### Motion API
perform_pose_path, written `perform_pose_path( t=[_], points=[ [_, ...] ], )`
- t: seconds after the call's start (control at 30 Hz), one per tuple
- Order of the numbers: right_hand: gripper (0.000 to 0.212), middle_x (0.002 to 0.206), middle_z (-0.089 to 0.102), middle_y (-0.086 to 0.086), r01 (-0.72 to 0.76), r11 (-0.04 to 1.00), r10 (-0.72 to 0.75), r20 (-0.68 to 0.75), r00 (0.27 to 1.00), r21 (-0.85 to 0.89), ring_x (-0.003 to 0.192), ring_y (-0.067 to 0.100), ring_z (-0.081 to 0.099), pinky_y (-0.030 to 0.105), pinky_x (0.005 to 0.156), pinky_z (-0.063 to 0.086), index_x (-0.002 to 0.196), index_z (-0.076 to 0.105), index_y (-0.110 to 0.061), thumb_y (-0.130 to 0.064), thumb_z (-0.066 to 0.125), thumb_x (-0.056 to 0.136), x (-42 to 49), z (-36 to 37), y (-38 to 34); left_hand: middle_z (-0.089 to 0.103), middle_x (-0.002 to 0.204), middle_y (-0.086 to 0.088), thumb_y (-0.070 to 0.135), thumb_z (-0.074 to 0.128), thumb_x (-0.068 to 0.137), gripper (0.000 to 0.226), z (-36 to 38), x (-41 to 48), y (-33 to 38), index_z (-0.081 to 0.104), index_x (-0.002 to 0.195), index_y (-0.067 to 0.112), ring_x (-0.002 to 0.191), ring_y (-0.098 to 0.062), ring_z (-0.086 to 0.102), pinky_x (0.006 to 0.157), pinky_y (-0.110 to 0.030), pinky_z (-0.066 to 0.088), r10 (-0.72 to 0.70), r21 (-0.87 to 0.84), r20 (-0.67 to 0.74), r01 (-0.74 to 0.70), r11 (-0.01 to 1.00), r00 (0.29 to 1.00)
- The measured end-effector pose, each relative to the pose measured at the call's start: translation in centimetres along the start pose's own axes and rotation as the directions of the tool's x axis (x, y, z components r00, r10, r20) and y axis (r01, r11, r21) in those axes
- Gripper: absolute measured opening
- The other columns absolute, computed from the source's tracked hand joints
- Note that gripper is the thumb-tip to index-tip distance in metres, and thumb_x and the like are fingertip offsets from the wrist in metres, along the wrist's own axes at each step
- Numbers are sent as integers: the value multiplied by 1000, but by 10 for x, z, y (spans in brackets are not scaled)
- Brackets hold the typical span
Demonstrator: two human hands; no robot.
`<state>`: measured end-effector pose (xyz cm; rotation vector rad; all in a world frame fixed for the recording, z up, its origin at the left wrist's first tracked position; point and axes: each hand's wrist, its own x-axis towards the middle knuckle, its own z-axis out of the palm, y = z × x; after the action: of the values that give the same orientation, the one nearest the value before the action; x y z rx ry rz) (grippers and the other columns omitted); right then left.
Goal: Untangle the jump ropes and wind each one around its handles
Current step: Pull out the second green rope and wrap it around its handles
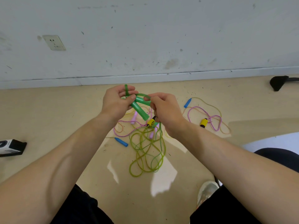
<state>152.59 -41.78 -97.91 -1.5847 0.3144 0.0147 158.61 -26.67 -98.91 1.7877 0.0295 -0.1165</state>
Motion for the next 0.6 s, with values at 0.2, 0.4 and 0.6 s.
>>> perform_pose_path(
  t=[0.2,0.4,0.6],
  points=[
    [26,61,53,-6,-43,995,53,126,991,-88,42,9,39,24,44,36,107,67,-14,-8,44,96,-18,15,12,74,99,2,-2,63,94,22,7,-3,-1,67,109,14,91,-8,71,70,-21,59,-37,-172,-194,3,985,980],
    [38,71,67,4,254,879,-162,247,955,-404,48,9,56,25,50,46,128,63,-24,-12,42,100,-23,24,30,72,100,2,3,62,96,20,15,-9,-3,64,115,7,84,-8,70,60,-17,56,-288,-456,-193,174,873,938],
    [30,71,62,13,424,571,-269,328,906,-703,68,33,57,46,67,51,112,65,-7,-11,38,100,-6,20,41,65,93,-4,12,78,85,37,6,-7,3,64,116,-2,88,-21,70,83,-33,61,-376,-543,-21,306,782,926]
  ],
)
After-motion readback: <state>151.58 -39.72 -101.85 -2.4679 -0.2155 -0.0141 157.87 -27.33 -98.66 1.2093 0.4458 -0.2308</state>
